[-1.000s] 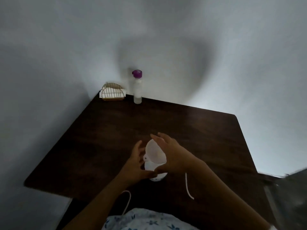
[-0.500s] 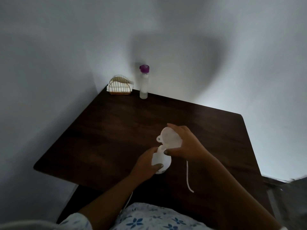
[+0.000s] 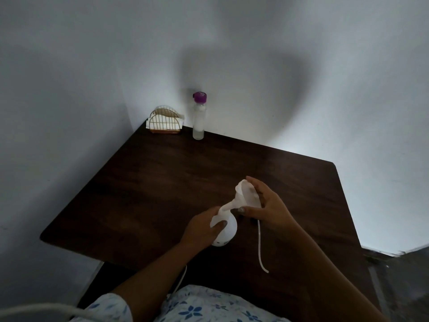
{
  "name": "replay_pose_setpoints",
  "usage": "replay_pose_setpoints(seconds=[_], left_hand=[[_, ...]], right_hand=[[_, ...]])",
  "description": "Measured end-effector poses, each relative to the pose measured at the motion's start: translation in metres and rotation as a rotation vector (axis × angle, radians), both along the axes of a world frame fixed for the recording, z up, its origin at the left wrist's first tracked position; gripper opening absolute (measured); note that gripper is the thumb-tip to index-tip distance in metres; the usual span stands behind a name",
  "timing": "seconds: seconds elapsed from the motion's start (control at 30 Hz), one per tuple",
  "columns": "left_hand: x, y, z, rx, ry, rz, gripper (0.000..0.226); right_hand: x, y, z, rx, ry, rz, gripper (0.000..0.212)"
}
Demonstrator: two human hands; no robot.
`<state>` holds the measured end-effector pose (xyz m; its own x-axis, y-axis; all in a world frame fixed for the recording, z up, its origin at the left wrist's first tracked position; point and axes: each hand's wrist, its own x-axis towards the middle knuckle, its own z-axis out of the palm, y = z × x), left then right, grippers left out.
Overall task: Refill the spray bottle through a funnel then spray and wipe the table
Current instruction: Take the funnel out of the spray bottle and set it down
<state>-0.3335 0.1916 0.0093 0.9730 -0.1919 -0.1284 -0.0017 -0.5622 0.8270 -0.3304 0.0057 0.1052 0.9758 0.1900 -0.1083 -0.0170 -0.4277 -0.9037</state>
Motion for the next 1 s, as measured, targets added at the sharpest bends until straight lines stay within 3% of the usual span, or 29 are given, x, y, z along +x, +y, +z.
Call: replay_pose_setpoints(seconds=[0.47,0.6,1.0], left_hand=[[0.007,0.004,-0.006,0.081,0.026,-0.027,0.05],[0.007,0.004,-0.006,0.102,-0.001,-0.043,0.047],[0.009,0.004,-0.004,0.144,-0.027,-0.067,0.046]], right_hand=[[0.001,-0.002,-0.007,0.051,0.036,-0.018,0.075],[0.001,-0.002,-0.013,-0.064,-0.001,0.004,0.083],[0.003,-0.007,-0.009,-0.136,-0.027,0.0,0.085]])
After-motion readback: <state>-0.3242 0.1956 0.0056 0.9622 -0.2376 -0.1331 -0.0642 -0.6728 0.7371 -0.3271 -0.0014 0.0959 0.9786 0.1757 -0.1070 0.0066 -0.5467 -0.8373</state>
